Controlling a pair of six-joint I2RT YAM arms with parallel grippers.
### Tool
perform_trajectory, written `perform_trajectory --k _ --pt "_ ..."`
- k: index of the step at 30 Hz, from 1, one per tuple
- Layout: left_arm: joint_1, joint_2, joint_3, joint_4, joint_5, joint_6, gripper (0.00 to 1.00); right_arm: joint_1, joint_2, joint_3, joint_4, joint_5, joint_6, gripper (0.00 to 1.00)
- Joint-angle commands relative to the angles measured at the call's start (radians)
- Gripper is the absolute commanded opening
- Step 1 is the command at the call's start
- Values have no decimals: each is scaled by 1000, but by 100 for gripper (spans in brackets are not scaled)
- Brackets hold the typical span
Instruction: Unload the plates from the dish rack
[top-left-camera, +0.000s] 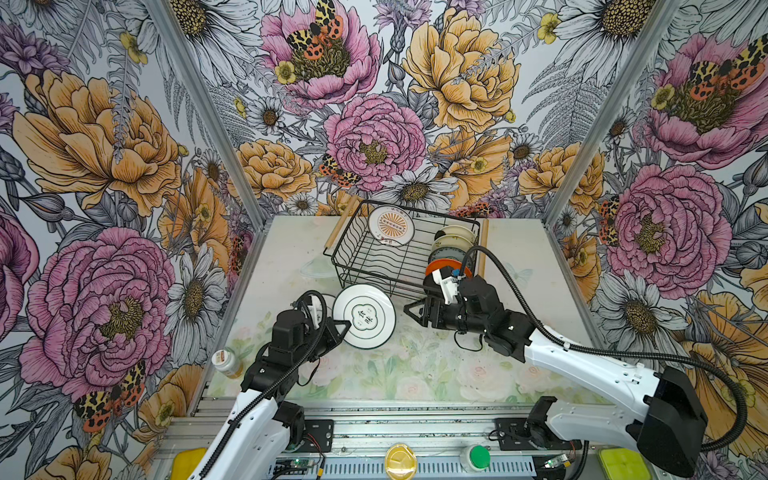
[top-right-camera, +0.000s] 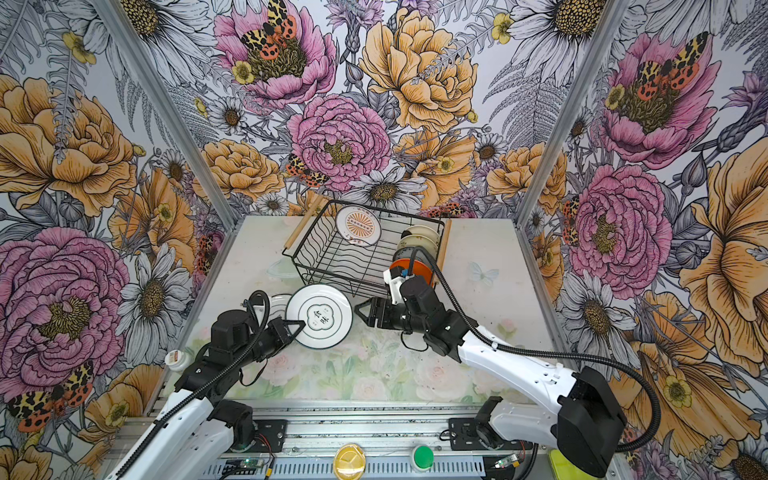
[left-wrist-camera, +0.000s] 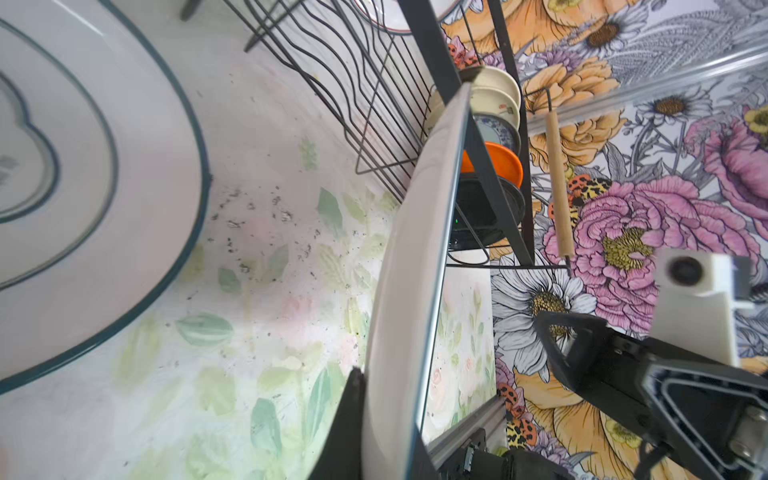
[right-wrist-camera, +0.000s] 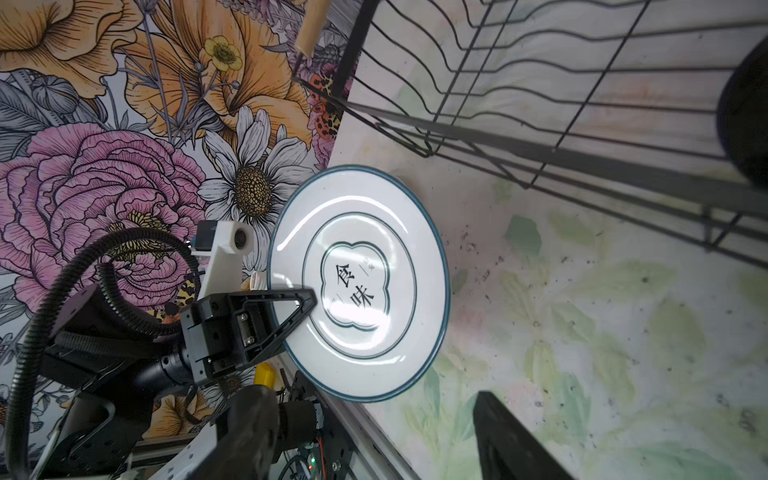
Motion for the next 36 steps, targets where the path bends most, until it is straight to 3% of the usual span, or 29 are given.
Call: perform_trajectory --k 1,2,9,12,17,20,28,36 --pt "95 -62 56 -111 66 8 8 -9 -28 97 -166 61 -209 92" --pt "130 -74 63 -135 78 13 8 -14 -30 131 -189 63 -250 99" --pt "336 -60 86 -218 144 36 8 -108 9 352 -272 66 -416 99" --pt "414 -33 95 -219 153 49 8 -137 15 415 -279 216 -473 99" --pt "494 16 103 -214 101 54 8 -141 33 471 -274 590 -612 99" --pt "498 53 108 -213 36 56 8 -146 48 485 -276 677 -664 99" --pt "498 152 104 -196 -59 62 11 -151 79 444 -278 634 -677 99" --pt "498 205 79 -148 -76 67 14 -153 103 416 -282 586 -674 99"
